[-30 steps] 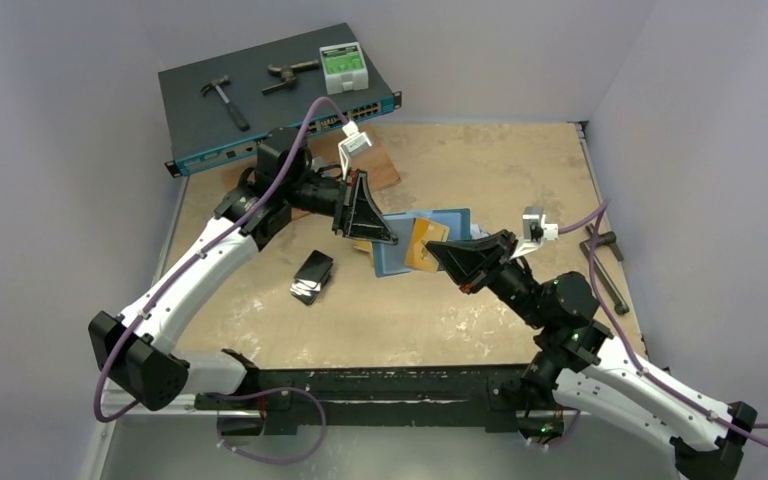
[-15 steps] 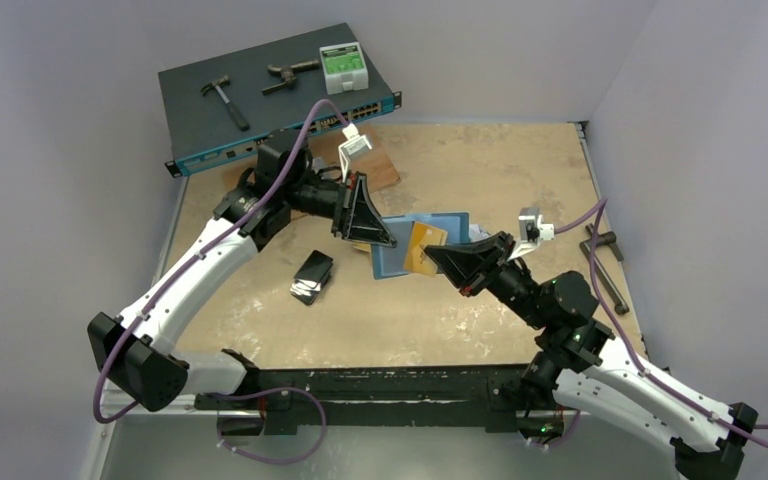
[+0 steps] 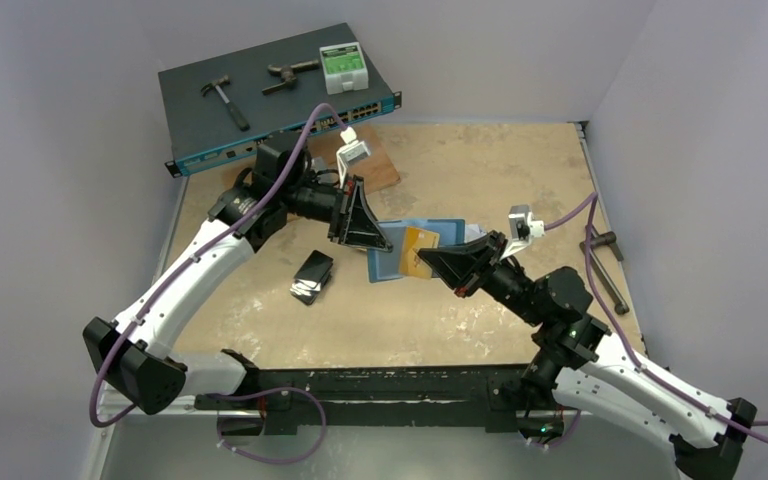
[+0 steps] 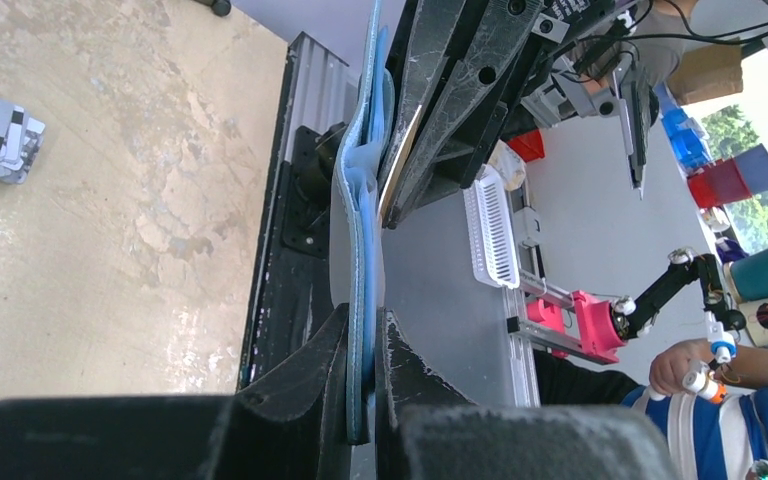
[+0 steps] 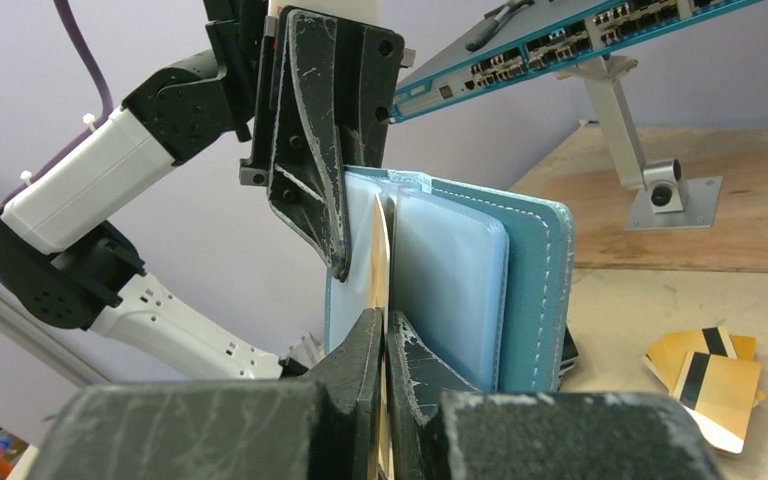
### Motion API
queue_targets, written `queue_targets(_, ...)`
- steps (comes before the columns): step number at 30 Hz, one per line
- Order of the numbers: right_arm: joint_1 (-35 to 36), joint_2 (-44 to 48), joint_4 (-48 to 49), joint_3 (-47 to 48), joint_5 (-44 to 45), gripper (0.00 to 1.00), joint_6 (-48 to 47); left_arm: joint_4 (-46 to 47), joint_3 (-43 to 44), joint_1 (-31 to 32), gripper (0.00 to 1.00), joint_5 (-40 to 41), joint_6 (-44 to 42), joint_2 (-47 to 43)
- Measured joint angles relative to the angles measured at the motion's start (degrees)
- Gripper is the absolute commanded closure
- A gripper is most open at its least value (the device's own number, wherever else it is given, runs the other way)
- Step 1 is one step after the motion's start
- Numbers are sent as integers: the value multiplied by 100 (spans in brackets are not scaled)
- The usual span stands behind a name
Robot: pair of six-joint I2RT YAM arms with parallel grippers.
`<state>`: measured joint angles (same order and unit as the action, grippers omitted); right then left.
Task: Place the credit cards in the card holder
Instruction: Insert the credit card into the card holder.
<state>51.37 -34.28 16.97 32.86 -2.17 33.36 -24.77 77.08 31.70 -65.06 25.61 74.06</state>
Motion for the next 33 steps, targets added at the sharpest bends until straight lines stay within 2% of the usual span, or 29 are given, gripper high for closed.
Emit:
queue_targets(24,0,129,-17,-131,-33,100,162,-267,31,59,100,192,-129,-92)
queue_targets(33,0,122,72,-243,-96,100,192,-717,157,59,100,299,-520,-92)
